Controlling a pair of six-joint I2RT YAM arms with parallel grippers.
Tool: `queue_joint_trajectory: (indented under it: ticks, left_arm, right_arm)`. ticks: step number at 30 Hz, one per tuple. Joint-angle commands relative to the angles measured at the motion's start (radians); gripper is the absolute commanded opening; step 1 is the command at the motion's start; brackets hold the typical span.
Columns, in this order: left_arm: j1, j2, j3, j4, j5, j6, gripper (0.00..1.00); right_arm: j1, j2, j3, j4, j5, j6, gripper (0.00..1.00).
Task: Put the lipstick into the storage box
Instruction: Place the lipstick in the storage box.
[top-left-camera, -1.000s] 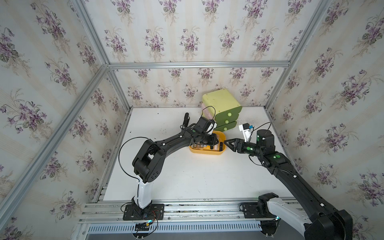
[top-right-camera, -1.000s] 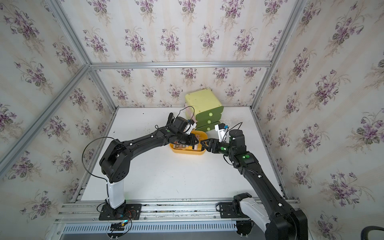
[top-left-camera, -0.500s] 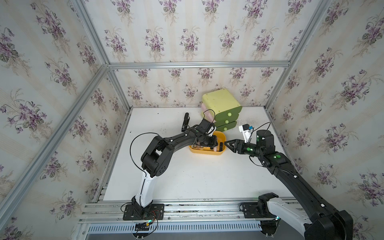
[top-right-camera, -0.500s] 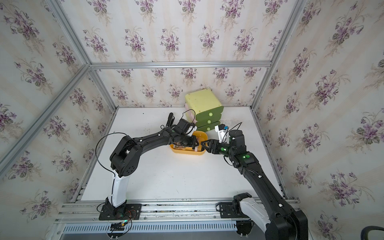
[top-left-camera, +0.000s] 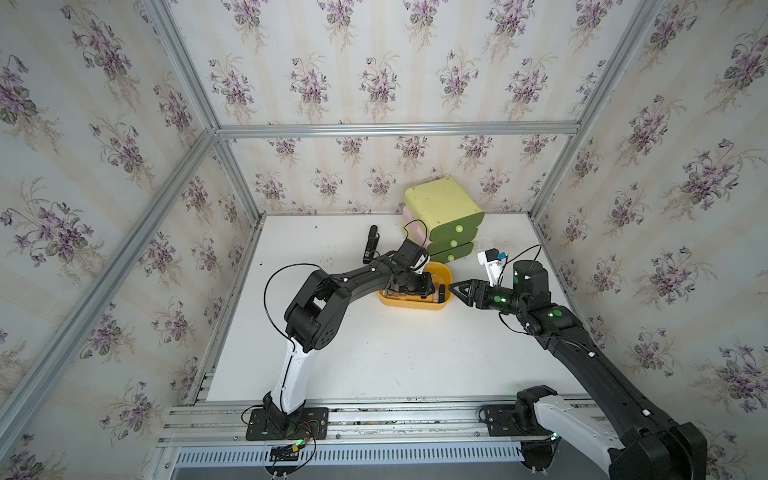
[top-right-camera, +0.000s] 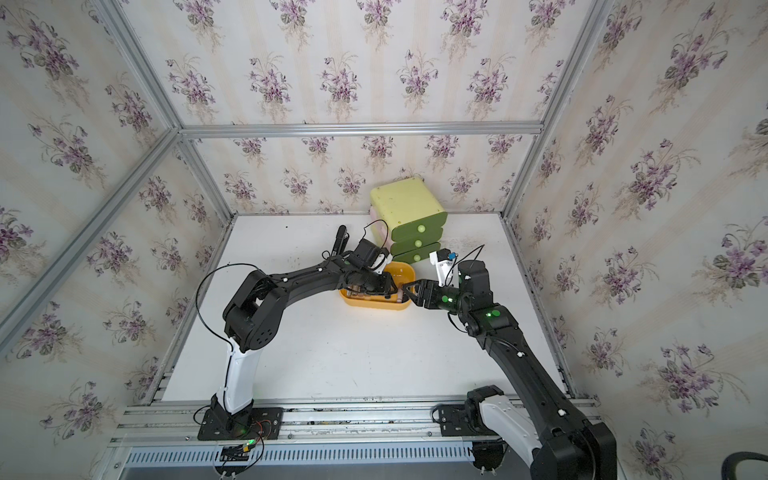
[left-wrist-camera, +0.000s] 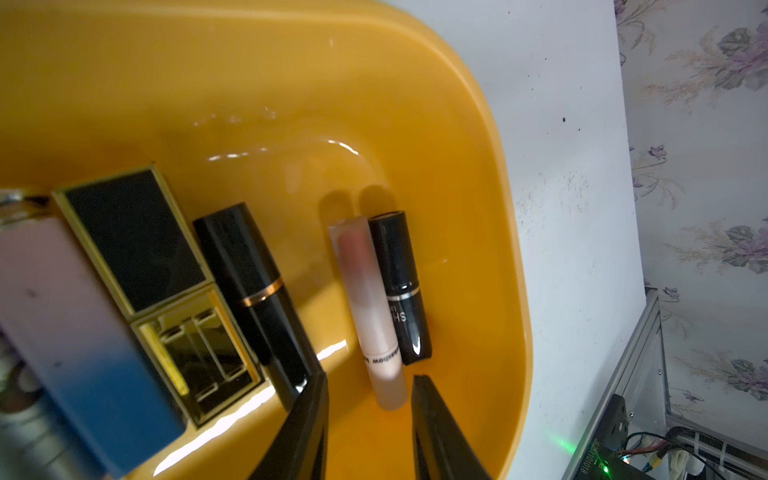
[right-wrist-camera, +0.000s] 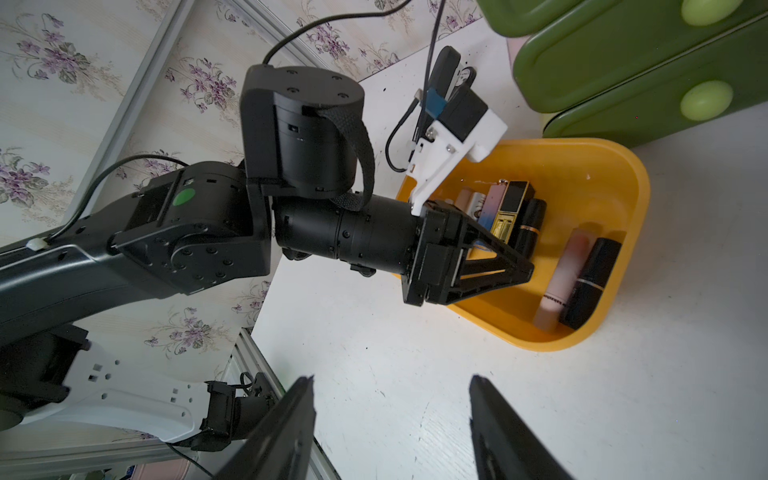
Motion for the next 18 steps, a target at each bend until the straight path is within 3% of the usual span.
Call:
queue_joint_trajectory:
  ticks: [1, 11, 18]
  left_arm:
    - [0.001, -0.052, -0.018, -0.001, -0.005, 0.002, 0.34]
    - [0.001, -0.319, -0.201, 0.004, -0.087, 0.053, 0.35]
    - [0.006, -0.609, -0.369, -0.061, -0.232, 0.138, 0.45]
  right_arm:
    - [0.0, -0.011, 0.002, 0.009, -0.008, 0.011, 0.62]
    - [0.0, -0.038, -0.007, 0.047, 0.006, 0.068, 0.63]
    - [0.0, -0.041, 0.042, 0.041, 0.049, 0.07, 0.63]
